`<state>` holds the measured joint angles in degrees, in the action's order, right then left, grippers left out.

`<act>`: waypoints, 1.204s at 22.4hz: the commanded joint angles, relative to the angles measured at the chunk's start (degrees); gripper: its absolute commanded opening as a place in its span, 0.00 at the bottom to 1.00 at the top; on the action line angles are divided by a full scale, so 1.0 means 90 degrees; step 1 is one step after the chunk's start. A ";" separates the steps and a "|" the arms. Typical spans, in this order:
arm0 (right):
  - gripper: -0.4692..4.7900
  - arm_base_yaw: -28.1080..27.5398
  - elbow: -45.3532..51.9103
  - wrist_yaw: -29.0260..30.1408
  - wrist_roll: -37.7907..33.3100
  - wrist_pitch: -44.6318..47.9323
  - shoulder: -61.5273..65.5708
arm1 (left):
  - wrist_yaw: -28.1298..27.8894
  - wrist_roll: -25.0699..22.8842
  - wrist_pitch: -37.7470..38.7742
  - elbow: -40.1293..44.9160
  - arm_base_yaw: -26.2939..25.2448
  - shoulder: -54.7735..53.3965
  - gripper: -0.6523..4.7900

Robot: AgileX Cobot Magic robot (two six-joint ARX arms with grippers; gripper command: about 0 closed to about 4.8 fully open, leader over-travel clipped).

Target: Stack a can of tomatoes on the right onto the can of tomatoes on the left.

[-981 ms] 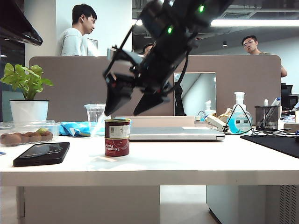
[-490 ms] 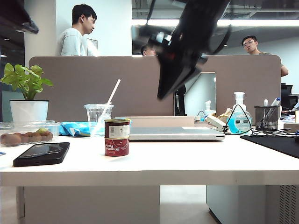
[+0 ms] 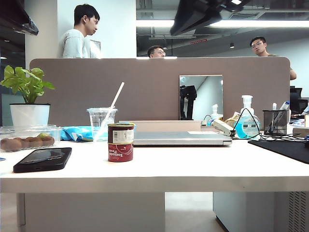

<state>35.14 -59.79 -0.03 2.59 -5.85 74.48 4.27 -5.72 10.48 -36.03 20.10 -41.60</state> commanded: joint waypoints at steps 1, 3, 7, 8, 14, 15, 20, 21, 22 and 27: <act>0.09 0.0017 0.0005 -0.0005 -0.0124 -0.0034 -0.0100 | -0.0024 0.0019 -0.0075 -0.0041 -0.0007 0.0007 0.11; 0.09 0.0017 0.0005 -0.0007 -0.0121 -0.0168 -0.0097 | -0.0022 0.0019 -0.0075 -0.0041 -0.0007 0.0007 0.11; 0.09 0.0010 0.0005 -0.0328 0.0712 -0.0197 -0.0068 | -0.0024 0.0019 -0.0075 -0.0041 -0.0007 0.0007 0.11; 0.09 -0.0002 0.0002 -0.0607 0.0884 -0.0197 -0.0070 | -0.0022 0.0019 -0.0075 -0.0041 -0.0007 0.0007 0.11; 0.09 -0.0153 0.0053 -0.0775 0.0906 -0.0182 -0.0119 | -0.0024 0.0019 -0.0075 -0.0041 -0.0007 0.0007 0.11; 0.09 -0.0299 0.0083 -0.0775 0.0908 -0.0187 -0.0151 | -0.0027 0.0017 -0.0075 -0.0041 -0.0007 0.0007 0.11; 0.09 -0.0991 0.1132 -0.0797 0.0906 0.0444 -0.1358 | -0.0046 0.0019 -0.0032 -0.0041 -0.0007 0.0017 0.11; 0.09 -0.1115 0.1372 -0.0794 0.0903 0.0680 -0.1630 | -0.0049 0.0019 -0.0029 -0.0041 -0.0007 0.0017 0.11; 0.09 -0.1399 0.1797 -0.0794 0.0903 0.0991 -0.2171 | -0.0049 0.0019 -0.0029 -0.0041 -0.0007 0.0017 0.11; 0.09 -0.2599 0.3055 -0.0651 0.0580 0.1158 -0.4204 | -0.0046 0.0019 -0.0027 -0.0041 -0.0007 0.0019 0.11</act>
<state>13.26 -33.50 -5.85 9.13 3.64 38.61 3.86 -5.72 10.79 -36.03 20.12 -41.56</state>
